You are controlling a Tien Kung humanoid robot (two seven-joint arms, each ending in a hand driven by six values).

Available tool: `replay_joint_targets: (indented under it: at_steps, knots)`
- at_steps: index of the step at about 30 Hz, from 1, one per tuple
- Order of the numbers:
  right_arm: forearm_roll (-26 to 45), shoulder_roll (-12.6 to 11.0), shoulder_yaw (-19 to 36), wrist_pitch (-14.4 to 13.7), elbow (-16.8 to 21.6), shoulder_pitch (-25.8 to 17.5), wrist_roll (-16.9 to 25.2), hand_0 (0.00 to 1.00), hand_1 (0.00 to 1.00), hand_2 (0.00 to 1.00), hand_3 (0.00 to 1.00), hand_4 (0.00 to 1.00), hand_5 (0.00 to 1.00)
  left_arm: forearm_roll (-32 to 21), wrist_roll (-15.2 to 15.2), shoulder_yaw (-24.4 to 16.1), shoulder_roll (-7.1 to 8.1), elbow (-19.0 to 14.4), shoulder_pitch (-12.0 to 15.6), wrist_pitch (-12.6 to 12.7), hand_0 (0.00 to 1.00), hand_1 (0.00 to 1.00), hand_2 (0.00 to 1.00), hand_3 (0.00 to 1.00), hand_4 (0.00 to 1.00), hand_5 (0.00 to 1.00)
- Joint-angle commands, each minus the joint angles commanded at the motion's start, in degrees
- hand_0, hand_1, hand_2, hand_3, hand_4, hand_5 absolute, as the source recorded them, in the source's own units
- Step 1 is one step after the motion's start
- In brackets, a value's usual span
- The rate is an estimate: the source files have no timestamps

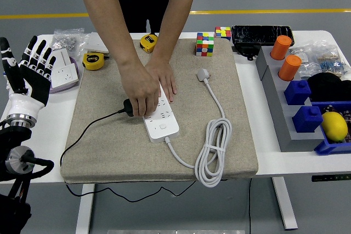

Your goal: Pick up the plug,place it near the board,insert it into the board,press the button

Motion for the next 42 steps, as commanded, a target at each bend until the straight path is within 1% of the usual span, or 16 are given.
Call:
replay_joint_targets:
  at_steps: [3, 4, 9, 10, 12, 18, 21, 22, 27, 28, 33, 34, 35, 39, 40, 42]
  knots:
    - [0.2, 0.0, -0.3, 0.0, 0.0, 0.0, 0.1, 0.799, 0.707, 0.715, 0.755, 0.998, 0.993, 5.3, 0.8, -0.3, 0.26, 0.5, 0.2, 0.1, 0.995, 0.998, 0.981, 0.978, 0.998, 0.998]
    - [0.3, -0.1, -0.4, 0.0, 0.0, 0.0, 0.1, 0.799, 0.706, 0.715, 0.754, 0.998, 0.992, 6.5, 1.0, -0.2, 0.33, 0.6, 0.3, 0.0, 0.993, 0.998, 0.971, 0.971, 0.998, 0.975]
    - [0.4, -0.2, -0.6, 0.0, 0.0, 0.0, 0.1, 0.799, 0.706, 0.715, 0.754, 0.998, 0.992, 8.8, 1.6, -0.1, 0.38, 0.6, 0.4, -0.3, 0.993, 0.998, 0.971, 0.971, 0.998, 0.975]
    - [0.4, -0.2, -0.6, 0.0, 0.0, -0.1, 0.1, 0.799, 0.707, 0.715, 0.755, 0.998, 0.991, 8.9, 1.6, 0.0, 0.40, 0.6, 0.4, -0.2, 0.990, 0.998, 0.969, 0.969, 0.998, 0.927]
    - [0.3, -0.2, -0.5, 0.0, 0.0, -0.1, 0.0, 0.799, 0.707, 0.715, 0.755, 0.998, 0.991, 9.7, 1.9, 0.1, 0.54, 0.6, 0.4, -0.3, 0.990, 0.998, 0.969, 0.969, 0.998, 0.927]
    - [0.3, -0.3, -0.3, 0.0, 0.0, 0.0, 0.0, 0.799, 0.706, 0.715, 0.754, 0.998, 0.993, 15.4, 2.9, -0.3, 0.75, 0.3, 0.3, -0.1, 0.988, 0.998, 0.959, 0.968, 0.998, 0.910]
    - [0.4, -0.3, -0.3, 0.0, 0.0, 0.0, 0.1, 0.799, 0.706, 0.715, 0.754, 0.998, 0.993, 22.1, 4.3, -1.0, 1.12, 0.0, 0.2, -0.2, 0.988, 0.998, 0.959, 0.968, 0.998, 0.910]
    - [0.4, -0.3, -0.3, 0.0, 0.0, 0.0, 0.1, 0.799, 0.706, 0.715, 0.754, 0.998, 0.994, 23.4, 4.4, -1.1, 1.15, 0.0, 0.2, -0.3, 0.983, 0.998, 0.959, 0.964, 0.998, 0.695]
    - [0.5, -0.3, -0.4, 0.0, 0.0, 0.1, 0.1, 0.799, 0.706, 0.715, 0.754, 0.998, 0.994, 34.2, 6.3, -1.8, 1.38, -0.3, -0.1, -1.0, 0.983, 0.998, 0.959, 0.964, 0.998, 0.695]
    - [0.6, -0.4, -0.4, 0.0, 0.0, 0.1, 0.1, 0.799, 0.706, 0.715, 0.754, 0.998, 0.993, 36.8, 6.8, -2.0, 1.39, -0.5, -0.1, -1.4, 0.988, 0.998, 0.967, 0.972, 0.998, 0.595]
    - [0.6, -0.4, -0.4, 0.0, 0.0, 0.1, 0.1, 0.799, 0.706, 0.715, 0.754, 0.998, 0.993, 48.4, 8.9, -1.7, 1.91, -2.0, -0.4, -2.6, 0.988, 0.998, 0.967, 0.972, 0.998, 0.595]
    - [0.6, -0.4, -0.4, 0.0, 0.0, 0.1, 0.1, 0.798, 0.707, 0.715, 0.754, 0.998, 0.993, 51.0, 9.4, -1.8, 1.93, -2.4, -0.5, -2.8, 0.998, 0.998, 0.992, 0.984, 0.998, 0.520]
    - [0.6, -0.4, -0.4, 0.0, 0.0, 0.1, 0.2, 0.798, 0.707, 0.715, 0.754, 0.998, 0.993, 53.2, 9.5, -1.8, 1.94, -2.6, -0.6, -2.9, 0.998, 0.998, 0.992, 0.984, 0.998, 0.520]
    - [0.3, -0.5, -0.2, 0.0, 0.0, 0.1, 0.1, 0.798, 0.707, 0.715, 0.754, 0.998, 0.993, 62.9, 11.1, 0.6, 2.79, -4.2, -1.4, -4.0, 0.998, 0.998, 0.992, 0.984, 0.998, 0.520]
    - [0.4, -0.5, -0.2, 0.0, 0.0, 0.1, 0.1, 0.799, 0.706, 0.715, 0.754, 0.998, 0.994, 65.5, 11.4, 1.3, 2.91, -4.4, -1.6, -4.2, 0.998, 0.998, 0.998, 0.998, 0.998, 0.451]
    - [0.4, -0.5, -0.3, 0.0, 0.0, 0.1, 0.1, 0.799, 0.706, 0.715, 0.754, 0.998, 0.994, 70.0, 11.9, 3.2, 3.00, -4.7, -2.3, -4.4, 0.998, 0.998, 0.998, 0.998, 0.998, 0.451]
